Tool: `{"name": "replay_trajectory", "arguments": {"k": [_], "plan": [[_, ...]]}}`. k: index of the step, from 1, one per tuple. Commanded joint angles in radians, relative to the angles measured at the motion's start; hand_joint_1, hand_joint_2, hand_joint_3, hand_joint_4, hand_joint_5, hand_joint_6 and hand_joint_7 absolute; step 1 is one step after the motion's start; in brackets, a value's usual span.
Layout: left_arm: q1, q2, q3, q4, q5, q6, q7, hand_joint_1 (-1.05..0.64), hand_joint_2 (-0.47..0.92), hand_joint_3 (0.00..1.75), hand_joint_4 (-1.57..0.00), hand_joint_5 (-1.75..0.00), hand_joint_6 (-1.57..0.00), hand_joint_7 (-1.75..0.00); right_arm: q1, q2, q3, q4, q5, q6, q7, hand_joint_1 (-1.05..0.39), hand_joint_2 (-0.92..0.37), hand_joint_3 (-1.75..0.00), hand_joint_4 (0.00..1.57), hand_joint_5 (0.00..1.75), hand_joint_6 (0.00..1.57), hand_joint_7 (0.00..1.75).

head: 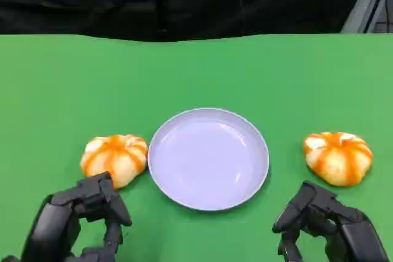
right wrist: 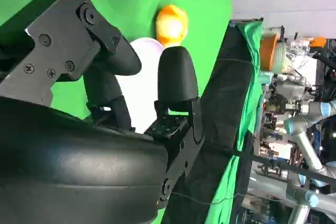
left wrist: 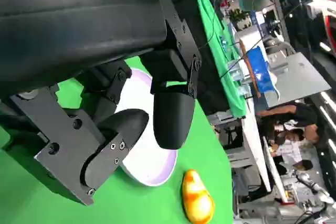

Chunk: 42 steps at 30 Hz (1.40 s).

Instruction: Grasp the bread from the table and place it into the plate.

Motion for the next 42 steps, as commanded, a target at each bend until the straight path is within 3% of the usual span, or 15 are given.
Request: {"name": "replay_trajectory", "arguments": {"k": [1, 17, 19, 21, 22, 23, 24, 26, 28, 32, 42], "plan": [[0.001, 0.013, 0.011, 0.002, -0.004, 0.001, -0.002, -0.06, 0.26, 1.58, -0.88, -1.72, -0.84, -1.53, 0.005, -0.008, -0.009, -0.005, 0.013, -0.001, 0.003, 0.03, -0.35, -1.40, 0.66, 1.75, 0.64, 1.54], [-0.002, 0.010, 0.021, 0.004, 0.030, -0.005, 0.027, -0.07, 0.28, 1.54, -0.85, -1.67, -0.82, -1.49, 0.002, -0.007, -0.009, 0.004, 0.000, -0.013, -0.002, 0.03, -0.35, -1.39, 0.66, 1.75, 0.65, 1.54], [-0.006, 0.000, 0.030, 0.008, 0.067, -0.007, 0.065, -0.08, 0.36, 1.36, -0.80, -1.48, -0.79, -1.25, 0.002, -0.003, -0.007, 0.006, 0.001, -0.014, -0.005, 0.02, -0.34, -1.39, 0.66, 1.75, 0.65, 1.54], [-0.019, 0.004, 0.034, 0.004, 0.120, 0.010, 0.096, -0.09, 0.38, 1.33, -0.80, -1.44, -0.79, -1.20, -0.001, -0.004, -0.006, 0.009, -0.004, -0.017, -0.006, 0.01, -0.34, -1.40, 0.66, 1.75, 0.65, 1.54], [-0.035, 0.020, 0.034, -0.014, 0.186, 0.050, 0.120, -0.14, 0.47, 1.10, -0.71, -1.34, -0.72, -1.03, -0.005, -0.004, -0.005, 0.011, -0.010, -0.019, -0.008, 0.01, -0.34, -1.40, 0.66, 1.75, 0.65, 1.54], [-0.047, 0.030, 0.034, -0.028, 0.236, 0.081, 0.138, -0.23, 0.63, 0.73, -0.59, -1.18, -0.66, -0.78, -0.007, -0.005, -0.004, 0.013, -0.015, -0.020, -0.010, 0.01, -0.33, -1.40, 0.66, 1.75, 0.65, 1.54], [-0.053, 0.036, 0.034, -0.039, 0.268, 0.103, 0.150, -0.26, 0.71, 0.55, -0.55, -1.13, -0.65, -0.68, -0.009, -0.005, -0.004, 0.014, -0.018, -0.021, -0.011, 0.01, -0.33, -1.40, 0.66, 1.75, 0.65, 1.54], [-0.072, 0.057, 0.025, -0.082, 0.351, 0.190, 0.153, -0.28, 0.78, 0.40, -0.51, -1.08, -0.64, -0.59, -0.010, -0.004, -0.004, 0.011, -0.016, -0.015, -0.010, 0.01, -0.33, -1.40, 0.66, 1.74, 0.65, 1.54], [-0.111, 0.097, 0.002, -0.149, 0.504, 0.334, 0.143, -0.46, 0.89, 0.16, -0.30, -0.94, -0.46, -0.38, -0.011, -0.004, -0.003, 0.006, -0.012, -0.007, -0.006, -0.01, -0.34, -1.40, 0.66, 1.75, 0.64, 1.54], [-0.144, 0.122, -0.037, -0.205, 0.643, 0.466, 0.149, -0.55, 0.92, 0.07, -0.22, -0.79, -0.37, -0.19, -0.013, -0.004, -0.002, 0.003, -0.016, -0.006, -0.007, 0.00, -0.34, -1.40, 0.66, 1.75, 0.64, 1.54], [-0.143, 0.133, -0.058, -0.226, 0.645, 0.511, 0.158, -0.55, 0.92, 0.06, -0.23, -0.77, -0.38, -0.16, -0.013, -0.004, -0.002, 0.003, -0.016, -0.006, -0.007, 0.00, -0.35, -1.39, 0.66, 1.75, 0.64, 1.55]]}}
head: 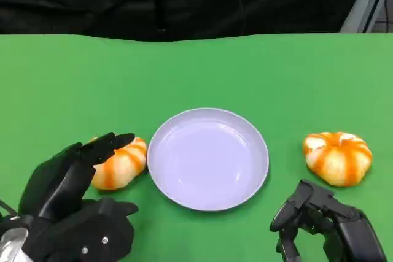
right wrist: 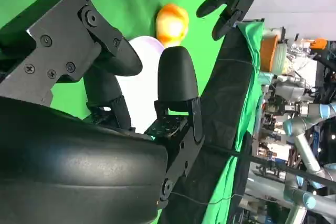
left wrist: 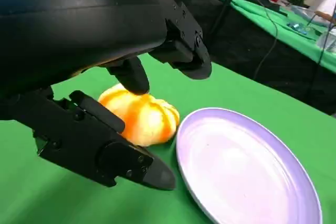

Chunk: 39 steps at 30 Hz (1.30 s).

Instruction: Grasp the bread from the table and place it into the plate.

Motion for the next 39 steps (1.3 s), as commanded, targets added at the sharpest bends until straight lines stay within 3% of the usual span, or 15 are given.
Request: {"name": "replay_trajectory", "arguments": {"k": [1, 5, 10, 22, 23, 30, 34, 36, 38, 39], "plan": [[0.007, 0.023, -0.004, -0.015, 0.001, 0.012, 0.014, -0.55, 0.92, 0.06, -0.23, -0.77, -0.38, -0.15, 0.001, -0.005, -0.006, -0.005, 0.003, -0.001, -0.003, 0.00, -0.35, -1.39, 0.66, 1.75, 0.64, 1.55], [-0.202, 0.097, -0.176, 0.171, 0.347, 0.166, -0.004, -0.60, 0.90, 0.04, -0.14, -0.72, -0.30, -0.10, 0.023, 0.008, 0.015, -0.016, -0.008, 0.000, -0.014, 0.03, -0.35, -1.40, 0.65, 1.75, 0.64, 1.55], [-0.236, 0.096, -0.215, 0.194, 0.372, 0.219, 0.000, -0.63, 0.92, 0.04, -0.06, -0.77, -0.27, -0.07, 0.023, 0.010, 0.018, -0.033, -0.001, 0.019, -0.011, 0.00, -0.34, -1.41, 0.66, 1.75, 0.64, 1.56], [-0.257, 0.109, -0.254, 0.200, 0.372, 0.273, -0.010, -0.64, 0.92, 0.04, -0.05, -0.77, -0.26, -0.06, 0.026, 0.009, 0.025, -0.055, -0.001, 0.042, -0.013, 0.02, -0.33, -1.44, 0.67, 1.75, 0.64, 1.57], [-0.322, 0.099, -0.284, 0.302, 0.389, 0.290, -0.035, -0.64, 0.92, 0.04, -0.05, -0.77, -0.26, -0.06, 0.026, 0.013, 0.027, -0.062, -0.004, 0.049, -0.016, 0.02, -0.33, -1.44, 0.67, 1.75, 0.64, 1.57], [-0.502, 0.064, -0.372, 0.632, 0.375, 0.320, -0.045, -0.55, 0.91, 0.00, -0.27, -0.45, -0.36, -0.02, 0.045, 0.012, 0.041, -0.100, -0.014, 0.070, -0.026, 0.06, -0.32, -1.47, 0.68, 1.75, 0.64, 1.58], [-0.521, 0.049, -0.396, 0.696, 0.343, 0.310, -0.032, -0.49, 0.92, 0.01, -0.36, -0.36, -0.39, -0.01, 0.061, 0.006, 0.041, -0.114, -0.012, 0.069, -0.023, 0.07, -0.33, -1.45, 0.66, 1.75, 0.62, 1.58], [-0.519, 0.051, -0.409, 0.700, 0.335, 0.299, -0.024, -0.46, 0.92, 0.01, -0.39, -0.35, -0.40, -0.01, 0.066, 0.003, 0.038, -0.115, -0.007, 0.068, -0.021, 0.07, -0.34, -1.43, 0.66, 1.75, 0.61, 1.58], [-0.517, 0.056, -0.417, 0.698, 0.326, 0.288, -0.019, -0.39, 0.92, 0.06, -0.54, -0.66, -0.48, -0.02, 0.068, 0.000, 0.037, -0.114, -0.003, 0.065, -0.018, 0.05, -0.34, -1.42, 0.65, 1.75, 0.61, 1.58], [-0.512, 0.058, -0.415, 0.700, 0.313, 0.266, 0.003, -0.38, 0.92, 0.07, -0.55, -0.72, -0.50, -0.02, 0.068, -0.001, 0.036, -0.114, -0.003, 0.064, -0.018, 0.04, -0.34, -1.42, 0.65, 1.75, 0.61, 1.58]]}}
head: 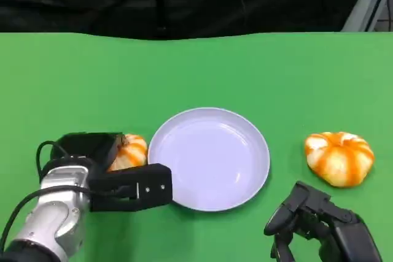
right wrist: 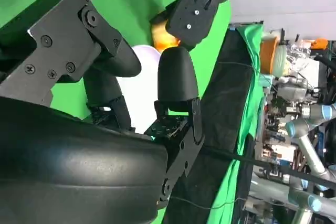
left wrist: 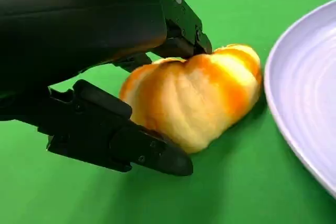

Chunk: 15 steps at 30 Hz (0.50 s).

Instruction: Grasp the bread from the table and place it into the plate.

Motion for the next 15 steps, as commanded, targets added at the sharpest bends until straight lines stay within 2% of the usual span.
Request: {"name": "replay_trajectory", "arguments": {"k": [1, 3, 4, 5, 6, 7, 8, 9, 10, 13, 14, 15], "plan": [[0.018, 0.018, -0.014, 0.020, -0.035, -0.053, 0.044, -0.33, 0.92, 0.05, -0.63, -0.97, -0.69, -0.06, 0.012, -0.012, -0.007, -0.018, 0.009, -0.005, 0.002, 0.04, -0.34, -1.41, 0.64, 1.75, 0.61, 1.57], [0.027, 0.027, -0.008, 0.029, -0.058, -0.104, 0.099, -0.28, 0.92, 0.05, -0.69, -1.23, -0.87, -0.13, 0.013, -0.014, -0.007, -0.018, 0.008, -0.005, 0.003, 0.03, -0.34, -1.41, 0.64, 1.75, 0.62, 1.57], [0.031, 0.033, -0.005, 0.034, -0.069, -0.131, 0.128, -0.26, 0.92, 0.07, -0.72, -1.48, -0.91, -0.46, 0.014, -0.014, -0.007, -0.019, 0.008, -0.006, 0.003, 0.03, -0.34, -1.40, 0.64, 1.75, 0.62, 1.57], [0.033, 0.037, -0.004, 0.040, -0.077, -0.152, 0.150, -0.25, 0.92, 0.09, -0.74, -1.61, -0.85, -0.77, 0.014, -0.015, -0.008, -0.019, 0.008, -0.006, 0.004, 0.02, -0.34, -1.40, 0.64, 1.75, 0.62, 1.57], [0.033, 0.040, -0.005, 0.045, -0.083, -0.165, 0.164, -0.24, 0.92, 0.09, -0.75, -1.68, -0.81, -0.93, 0.015, -0.015, -0.008, -0.019, 0.008, -0.006, 0.004, 0.02, -0.34, -1.40, 0.65, 1.75, 0.62, 1.57], [0.044, 0.051, 0.006, 0.025, -0.089, -0.179, 0.196, -0.24, 0.92, 0.10, -0.75, -1.71, -0.80, -1.02, 0.013, -0.014, -0.009, -0.017, 0.011, -0.007, 0.004, 0.02, -0.34, -1.40, 0.65, 1.75, 0.62, 1.57], [0.051, 0.059, 0.013, 0.011, -0.094, -0.190, 0.221, -0.22, 0.92, 0.15, -0.79, -1.73, -0.68, -1.44, 0.012, -0.013, -0.010, -0.015, 0.014, -0.008, 0.004, 0.02, -0.34, -1.41, 0.65, 1.75, 0.62, 1.57], [0.061, 0.074, 0.018, -0.020, -0.082, -0.183, 0.246, -0.22, 0.91, 0.17, -0.81, -1.74, -0.64, -1.59, 0.011, -0.012, -0.010, -0.012, 0.018, -0.007, 0.005, 0.02, -0.34, -1.41, 0.65, 1.75, 0.62, 1.57], [0.068, 0.083, 0.020, -0.041, -0.071, -0.177, 0.261, -0.20, 0.89, 0.17, -0.82, -1.74, -0.59, -1.67, 0.010, -0.011, -0.011, -0.010, 0.021, -0.008, 0.006, 0.02, -0.34, -1.41, 0.65, 1.75, 0.63, 1.57], [0.073, 0.104, 0.017, -0.080, -0.041, -0.143, 0.266, -0.19, 0.87, 0.17, -0.83, -1.75, -0.57, -1.71, 0.007, -0.011, -0.010, -0.004, 0.021, -0.012, 0.005, 0.03, -0.34, -1.42, 0.65, 1.75, 0.63, 1.57], [0.074, 0.113, 0.016, -0.095, -0.026, -0.125, 0.263, -0.23, 0.89, 0.13, -0.82, -1.75, -0.65, -1.33, 0.005, -0.011, -0.010, 0.000, 0.019, -0.014, 0.004, 0.02, -0.33, -1.42, 0.66, 1.75, 0.63, 1.57], [0.074, 0.119, 0.016, -0.107, -0.014, -0.112, 0.260, -0.24, 0.90, 0.11, -0.82, -1.75, -0.71, -1.16, 0.004, -0.011, -0.010, 0.002, 0.018, -0.016, 0.003, 0.02, -0.33, -1.42, 0.66, 1.75, 0.63, 1.57]]}}
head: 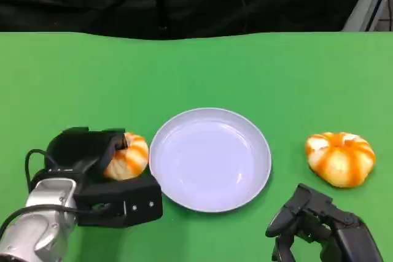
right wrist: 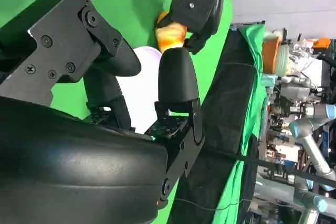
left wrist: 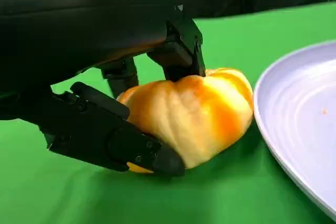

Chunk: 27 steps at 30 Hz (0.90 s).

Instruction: Grasp the bread from the table and place it into the plate.

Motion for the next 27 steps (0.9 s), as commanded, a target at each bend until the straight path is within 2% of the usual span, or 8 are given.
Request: {"name": "replay_trajectory", "arguments": {"k": [1, 7, 8, 9, 14, 17, 20, 27], "plan": [[0.006, 0.048, 0.004, -0.063, 0.052, 0.059, 0.007, -0.25, 0.91, 0.10, -0.82, -1.75, -0.74, -1.06, -0.001, -0.006, -0.007, 0.003, 0.004, -0.017, -0.003, 0.02, -0.33, -1.42, 0.66, 1.75, 0.63, 1.57], [0.014, 0.062, 0.020, -0.135, 0.077, 0.036, 0.101, -0.29, 0.88, 0.04, -0.86, -1.75, -0.87, -0.89, -0.002, -0.007, -0.010, 0.010, 0.008, -0.023, -0.001, 0.01, -0.33, -1.43, 0.65, 1.75, 0.63, 1.56], [0.022, 0.055, 0.029, -0.139, 0.061, 0.001, 0.144, -0.27, 0.87, 0.04, -0.91, -1.75, -0.77, -1.39, -0.002, -0.006, -0.010, 0.012, 0.008, -0.025, -0.001, 0.01, -0.33, -1.43, 0.66, 1.75, 0.63, 1.56], [0.026, 0.050, 0.035, -0.141, 0.050, -0.025, 0.175, -0.25, 0.87, 0.05, -0.93, -1.75, -0.73, -1.57, -0.002, -0.006, -0.010, 0.013, 0.007, -0.027, -0.002, 0.01, -0.32, -1.43, 0.66, 1.75, 0.63, 1.56], [0.037, -0.007, 0.060, -0.158, -0.036, -0.131, 0.249, -0.21, 0.91, 0.10, -0.92, -1.75, -0.73, -1.74, -0.004, -0.009, -0.008, 0.014, -0.004, -0.030, -0.003, -0.02, -0.32, -1.42, 0.66, 1.75, 0.64, 1.56], [0.024, -0.043, 0.054, -0.179, -0.060, -0.147, 0.227, -0.22, 0.44, 1.12, -0.92, -1.75, -0.74, -1.75, -0.003, -0.010, -0.005, 0.008, -0.010, -0.024, -0.003, -0.02, -0.33, -1.41, 0.65, 1.75, 0.64, 1.55], [0.011, -0.064, 0.044, -0.183, -0.062, -0.168, 0.220, -0.21, 0.33, 1.34, -0.95, -1.75, -0.77, -1.75, -0.002, -0.010, -0.006, 0.003, -0.014, -0.022, -0.005, -0.03, -0.33, -1.40, 0.65, 1.75, 0.64, 1.55], [0.010, -0.075, 0.049, -0.184, -0.056, -0.176, 0.211, -0.21, 0.30, 1.41, -0.95, -1.75, -0.78, -1.75, -0.001, -0.009, -0.006, 0.001, -0.017, -0.020, -0.005, -0.03, -0.34, -1.38, 0.65, 1.74, 0.65, 1.53]]}}
